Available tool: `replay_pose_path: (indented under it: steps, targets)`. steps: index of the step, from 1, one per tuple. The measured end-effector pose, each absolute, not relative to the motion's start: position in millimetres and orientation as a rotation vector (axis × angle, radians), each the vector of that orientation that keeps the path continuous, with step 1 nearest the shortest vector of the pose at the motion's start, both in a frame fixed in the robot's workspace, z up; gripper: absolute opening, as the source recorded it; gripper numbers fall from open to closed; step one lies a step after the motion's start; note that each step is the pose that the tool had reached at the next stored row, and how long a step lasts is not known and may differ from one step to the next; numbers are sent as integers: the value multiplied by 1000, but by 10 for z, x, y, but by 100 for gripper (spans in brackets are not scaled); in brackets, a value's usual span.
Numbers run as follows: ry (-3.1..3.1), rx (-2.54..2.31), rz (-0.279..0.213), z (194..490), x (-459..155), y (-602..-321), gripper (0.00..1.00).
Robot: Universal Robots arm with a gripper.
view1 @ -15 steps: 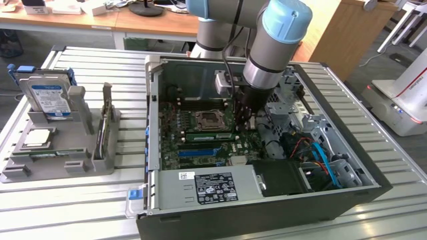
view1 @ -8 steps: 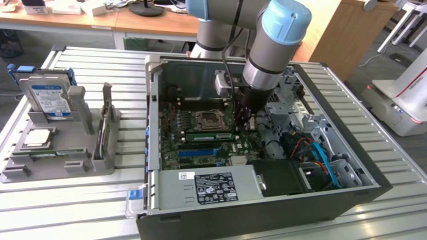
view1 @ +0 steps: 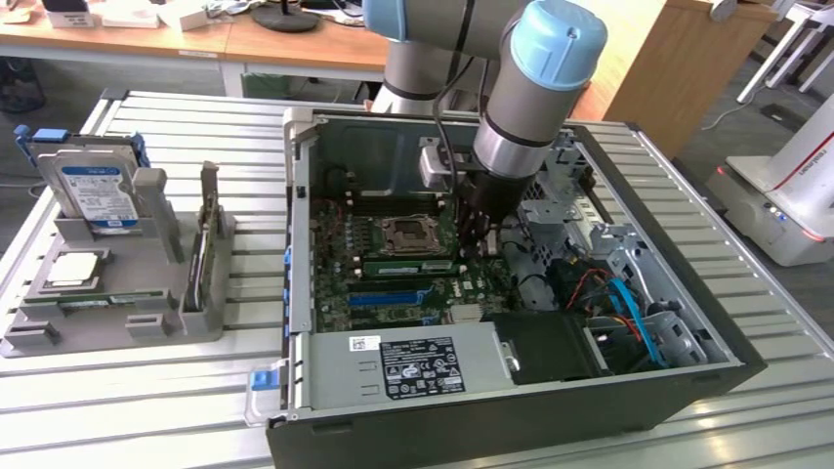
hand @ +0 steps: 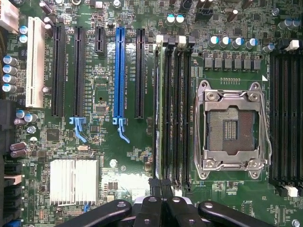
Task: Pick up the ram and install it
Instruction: 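Press down the ram until it locks into place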
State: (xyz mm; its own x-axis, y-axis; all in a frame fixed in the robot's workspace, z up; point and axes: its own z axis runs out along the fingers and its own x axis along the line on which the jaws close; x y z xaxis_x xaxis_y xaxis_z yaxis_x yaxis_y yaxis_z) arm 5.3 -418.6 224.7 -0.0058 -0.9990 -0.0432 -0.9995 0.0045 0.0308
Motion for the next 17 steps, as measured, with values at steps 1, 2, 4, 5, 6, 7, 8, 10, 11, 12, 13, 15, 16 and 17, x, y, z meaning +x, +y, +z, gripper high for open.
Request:
replay_pose_path:
  steps: [1,2,4,5,6,7,8,10,11,12,13,15,16,17]
  targets:
    - [2220,-2209,82,2247,53,-4186,11]
    - [2220,-2209,82,2246,53,-4186,11]
    - [2220,-2208,82,2237,53,-4186,11]
    - [2220,-2209,82,2231,53,-4186,11]
    - [2220,-2209,82,2227,53,-4186,11]
    - [2220,-2209,82,2227,53,-4186,11]
    - [2220,-2209,82,2227,53,-4186,11]
    - [2220,-2209,82,2226,53,-4186,11]
    - [2220,-2208,82,2226,53,-4186,11]
    - [2220,-2208,82,2222,53,-4186,11]
    - [2220,-2209,82,2218,53,-4186,11]
    - [2220,-2209,82,2219,53,-4186,11]
    - [2220,-2209,82,2219,53,-4186,11]
    - [2220,-2209,82,2219,53,-4186,11]
